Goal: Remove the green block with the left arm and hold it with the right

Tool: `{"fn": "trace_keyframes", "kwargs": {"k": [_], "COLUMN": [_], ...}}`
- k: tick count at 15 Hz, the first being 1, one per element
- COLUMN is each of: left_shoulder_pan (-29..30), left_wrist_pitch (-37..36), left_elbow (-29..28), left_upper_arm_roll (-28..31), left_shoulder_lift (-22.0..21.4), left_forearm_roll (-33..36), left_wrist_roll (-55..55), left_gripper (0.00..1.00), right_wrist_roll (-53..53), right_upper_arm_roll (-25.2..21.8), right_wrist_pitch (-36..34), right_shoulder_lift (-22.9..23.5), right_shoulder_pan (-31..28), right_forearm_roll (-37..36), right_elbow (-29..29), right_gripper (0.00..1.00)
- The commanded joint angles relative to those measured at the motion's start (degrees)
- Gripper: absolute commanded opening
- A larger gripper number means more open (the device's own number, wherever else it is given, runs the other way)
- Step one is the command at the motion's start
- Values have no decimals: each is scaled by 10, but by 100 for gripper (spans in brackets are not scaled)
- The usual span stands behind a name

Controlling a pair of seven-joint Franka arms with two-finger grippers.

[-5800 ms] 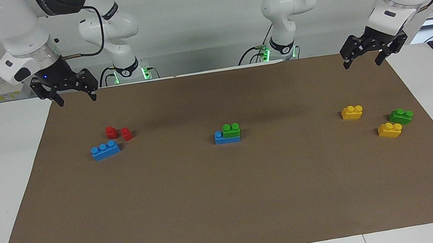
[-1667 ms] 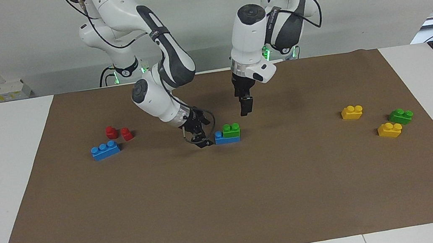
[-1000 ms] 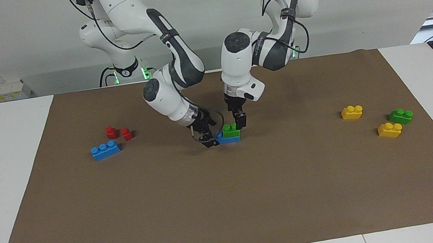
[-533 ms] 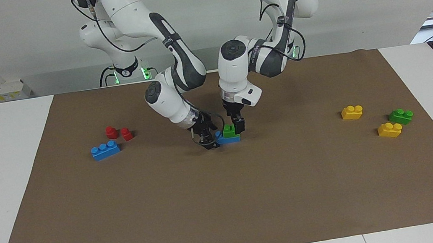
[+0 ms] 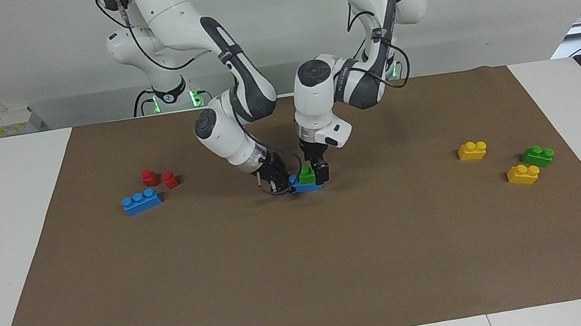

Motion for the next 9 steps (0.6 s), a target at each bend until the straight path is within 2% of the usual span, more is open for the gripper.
{"fn": "trace_keyframes", "kwargs": {"k": [1,3,4,5,6,9], "left_shoulder_pan": [-2,-3,-3,-6,-6,-5], "left_wrist_pitch": [11,11,10,11,12,16], "left_elbow": [-1,-1,-1,-3,-4,-4], "left_upper_arm_roll": [4,4,4,4,4,3], "left_shoulder_lift": [4,3,3,3,3,3], "left_forearm_roll": [14,25,26,29,32,32], "left_wrist_roll": [-13,-13,-12,-9,-9,-8], "left_gripper": [100,71,47,15,0,0], "right_wrist_roll": [-23,-26,-30,-30,-31,-32], "right_upper_arm_roll": [-1,-1,-1,-1,-1,-1], "right_wrist_pitch": [14,15,15,15,15,15], "right_shoulder_lift": [0,0,0,0,0,0], "right_shoulder_pan": [4,5,12,13,12,13], "right_forearm_roll": [19,19,19,19,19,19], "right_elbow": [-4,-4,-4,-4,-4,-4], "right_gripper": [0,0,0,0,0,0]}}
